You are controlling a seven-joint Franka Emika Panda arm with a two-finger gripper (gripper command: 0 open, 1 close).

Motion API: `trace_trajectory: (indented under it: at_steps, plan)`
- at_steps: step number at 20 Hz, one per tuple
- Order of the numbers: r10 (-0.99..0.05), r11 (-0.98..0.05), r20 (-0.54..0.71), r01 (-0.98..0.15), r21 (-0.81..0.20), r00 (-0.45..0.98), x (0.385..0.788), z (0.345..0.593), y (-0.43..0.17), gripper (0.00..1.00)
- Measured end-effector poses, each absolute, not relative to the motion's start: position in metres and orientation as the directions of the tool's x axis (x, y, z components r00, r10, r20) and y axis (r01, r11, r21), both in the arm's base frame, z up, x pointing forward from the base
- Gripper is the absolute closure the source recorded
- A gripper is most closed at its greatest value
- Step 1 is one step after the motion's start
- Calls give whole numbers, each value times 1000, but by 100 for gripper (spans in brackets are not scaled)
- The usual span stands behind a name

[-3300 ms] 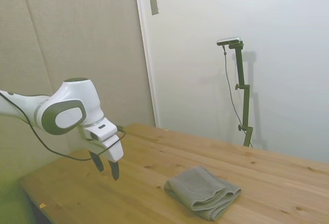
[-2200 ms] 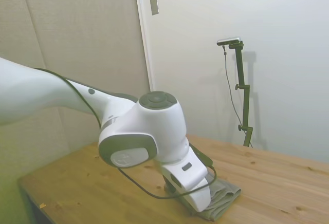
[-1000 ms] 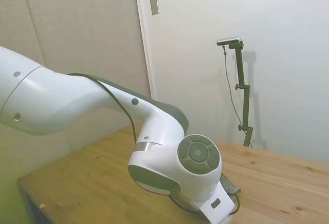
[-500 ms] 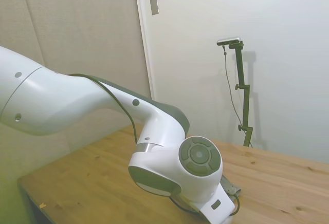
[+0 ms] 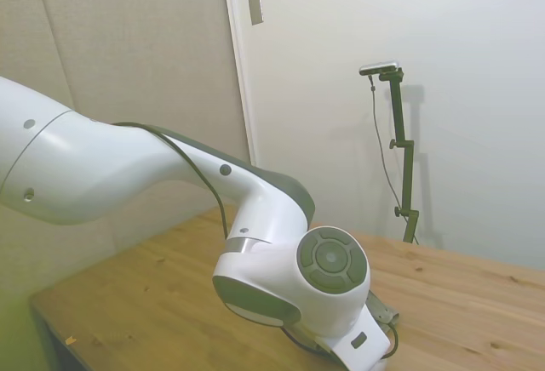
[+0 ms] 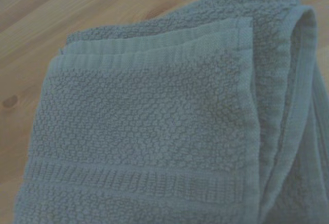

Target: Unfold the towel

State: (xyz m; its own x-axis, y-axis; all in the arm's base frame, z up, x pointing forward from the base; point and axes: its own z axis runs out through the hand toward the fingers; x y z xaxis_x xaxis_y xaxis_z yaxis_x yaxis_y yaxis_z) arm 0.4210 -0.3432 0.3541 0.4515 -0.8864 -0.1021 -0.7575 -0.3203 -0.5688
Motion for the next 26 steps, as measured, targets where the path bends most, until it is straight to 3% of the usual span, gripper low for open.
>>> trace_trajectory:
  at_steps: [8, 14, 16, 20, 26]
  plan:
    - [-856, -389, -54, -708, -590, 515, 445, 388, -318, 100]
    - [-785, -522, 35, -630, -574, 619, 471, 470, -224, 100]
    - [-759, -572, 77, -606, -553, 647, 471, 486, -189, 100]
    - [-707, -662, 158, -565, -492, 689, 468, 488, -129, 100]
    - [-677, -711, 215, -552, -435, 704, 460, 465, -78, 100]
